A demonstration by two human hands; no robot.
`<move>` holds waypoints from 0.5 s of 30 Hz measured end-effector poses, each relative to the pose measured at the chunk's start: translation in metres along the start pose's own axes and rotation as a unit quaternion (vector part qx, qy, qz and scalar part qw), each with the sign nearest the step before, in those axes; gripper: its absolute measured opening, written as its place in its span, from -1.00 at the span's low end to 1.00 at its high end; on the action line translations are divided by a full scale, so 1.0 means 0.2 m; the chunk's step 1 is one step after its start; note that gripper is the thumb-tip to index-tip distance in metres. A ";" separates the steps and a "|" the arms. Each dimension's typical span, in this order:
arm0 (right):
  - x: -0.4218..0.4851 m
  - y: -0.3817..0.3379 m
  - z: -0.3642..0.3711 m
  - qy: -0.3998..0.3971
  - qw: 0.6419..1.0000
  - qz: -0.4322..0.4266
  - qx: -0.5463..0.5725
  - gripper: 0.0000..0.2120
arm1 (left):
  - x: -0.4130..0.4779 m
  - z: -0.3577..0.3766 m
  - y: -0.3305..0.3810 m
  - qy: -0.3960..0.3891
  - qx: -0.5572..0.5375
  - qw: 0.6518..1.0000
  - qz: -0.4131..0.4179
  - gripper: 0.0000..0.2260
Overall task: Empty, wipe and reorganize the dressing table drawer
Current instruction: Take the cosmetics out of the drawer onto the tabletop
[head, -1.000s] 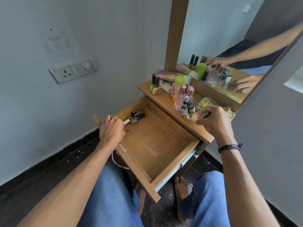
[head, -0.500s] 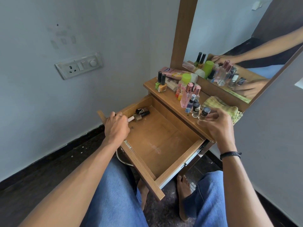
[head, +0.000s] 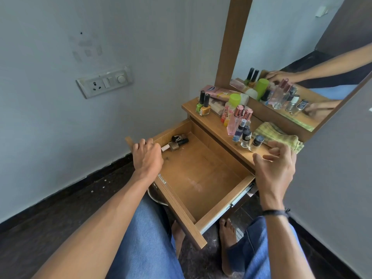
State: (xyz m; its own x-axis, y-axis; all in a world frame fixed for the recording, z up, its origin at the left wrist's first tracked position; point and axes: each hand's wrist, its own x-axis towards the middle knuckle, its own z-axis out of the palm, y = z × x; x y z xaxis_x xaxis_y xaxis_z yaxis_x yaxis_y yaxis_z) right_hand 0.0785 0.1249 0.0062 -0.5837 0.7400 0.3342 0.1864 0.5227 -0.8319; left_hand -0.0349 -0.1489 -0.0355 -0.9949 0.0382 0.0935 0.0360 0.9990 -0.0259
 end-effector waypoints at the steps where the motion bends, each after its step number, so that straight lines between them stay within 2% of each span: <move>1: -0.07 -0.03 0.00 0.040 0.997 -0.058 0.027 -0.71 | 0.00 0.00 0.00 0.001 -0.001 1.000 0.001 -0.82; 3: -0.21 -0.09 0.06 0.042 0.983 -0.173 0.050 -0.82 | 0.01 0.01 0.00 0.006 -0.008 1.000 0.003 -0.81; 5: -0.29 -0.12 0.17 -0.046 0.970 -0.233 0.049 -0.88 | 0.02 0.02 -0.01 0.003 -0.018 1.000 0.006 -0.81; 6: -0.31 -0.13 0.23 -0.107 0.966 -0.231 0.035 -0.89 | 0.02 0.03 -0.01 0.004 -0.021 1.000 0.008 -0.81; 8: -0.31 -0.15 0.36 -0.241 0.953 -0.183 -0.009 -0.91 | 0.02 0.04 -0.01 0.005 -0.026 1.000 0.007 -0.82; 10: -0.29 -0.15 0.52 -0.340 0.934 -0.108 -0.034 -0.84 | 0.02 0.04 -0.01 0.004 -0.033 0.999 0.003 -0.81; 13: -0.22 -0.15 0.75 -0.433 0.901 0.032 -0.025 -0.73 | 0.02 0.05 0.00 0.001 -0.032 0.999 -0.001 -0.82; 15: -0.20 -0.17 0.88 -0.448 0.881 0.149 0.024 -0.66 | 0.03 0.05 0.00 -0.001 -0.024 1.000 -0.004 -0.83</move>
State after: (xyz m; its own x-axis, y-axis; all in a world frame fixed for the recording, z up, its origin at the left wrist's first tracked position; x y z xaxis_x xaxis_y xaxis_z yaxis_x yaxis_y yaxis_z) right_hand -0.0424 0.0030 -0.0568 -0.9078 0.1985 -0.3695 0.4167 0.3271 -0.8481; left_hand -0.0414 -0.1500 -0.0459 -0.9954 0.0297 0.0914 0.0318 0.9993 0.0219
